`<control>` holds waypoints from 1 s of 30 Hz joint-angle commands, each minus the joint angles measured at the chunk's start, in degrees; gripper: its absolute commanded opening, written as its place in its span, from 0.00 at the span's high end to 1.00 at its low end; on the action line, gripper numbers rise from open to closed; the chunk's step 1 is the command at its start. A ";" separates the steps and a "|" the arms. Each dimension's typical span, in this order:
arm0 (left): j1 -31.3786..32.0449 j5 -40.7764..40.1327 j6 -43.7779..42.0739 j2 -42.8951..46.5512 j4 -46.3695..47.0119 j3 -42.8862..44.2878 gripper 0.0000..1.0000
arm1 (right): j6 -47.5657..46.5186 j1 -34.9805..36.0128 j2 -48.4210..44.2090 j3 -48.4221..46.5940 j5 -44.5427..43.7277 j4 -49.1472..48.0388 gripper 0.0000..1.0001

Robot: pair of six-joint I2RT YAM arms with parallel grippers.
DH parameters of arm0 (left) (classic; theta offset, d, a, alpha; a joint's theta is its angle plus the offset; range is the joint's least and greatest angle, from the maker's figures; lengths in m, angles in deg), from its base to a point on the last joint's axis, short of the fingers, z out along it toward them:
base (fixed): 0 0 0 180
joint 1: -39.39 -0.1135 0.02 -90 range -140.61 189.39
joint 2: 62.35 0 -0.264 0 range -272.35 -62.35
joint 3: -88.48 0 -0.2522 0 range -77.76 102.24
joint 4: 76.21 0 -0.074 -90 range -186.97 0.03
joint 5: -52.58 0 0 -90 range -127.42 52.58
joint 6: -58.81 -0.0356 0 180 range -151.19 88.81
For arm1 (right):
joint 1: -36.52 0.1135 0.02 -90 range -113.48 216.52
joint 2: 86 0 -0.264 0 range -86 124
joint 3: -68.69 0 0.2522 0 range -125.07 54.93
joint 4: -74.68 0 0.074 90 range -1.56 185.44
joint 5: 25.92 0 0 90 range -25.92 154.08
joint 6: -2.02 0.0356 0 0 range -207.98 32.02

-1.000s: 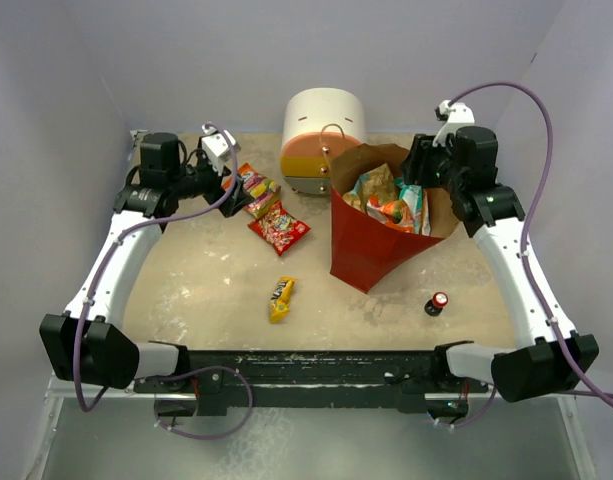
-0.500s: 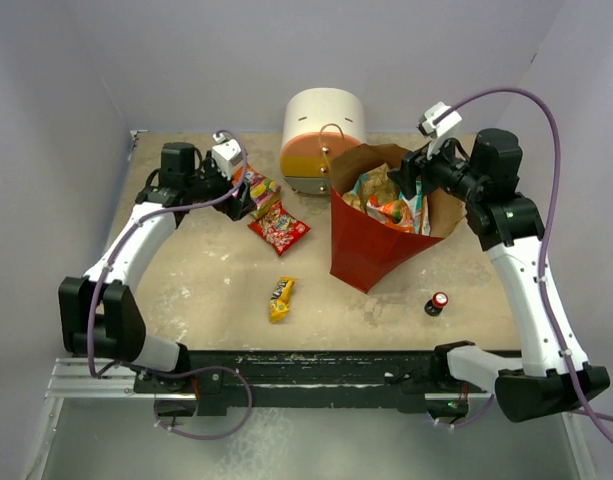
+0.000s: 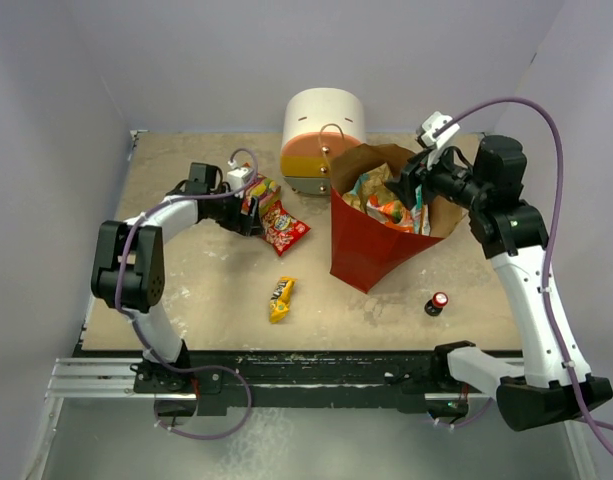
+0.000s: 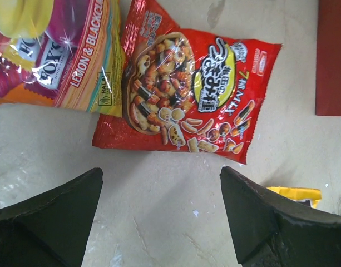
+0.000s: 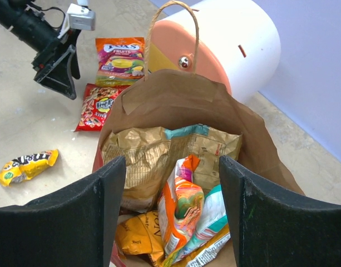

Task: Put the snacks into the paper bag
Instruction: Move the snack to the center of the board.

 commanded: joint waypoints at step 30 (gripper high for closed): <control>1.74 5.49 -2.08 -14.43 1.26 7.15 0.44 | -0.32 -2.52 -3.22 4.89 7.11 -2.13 0.28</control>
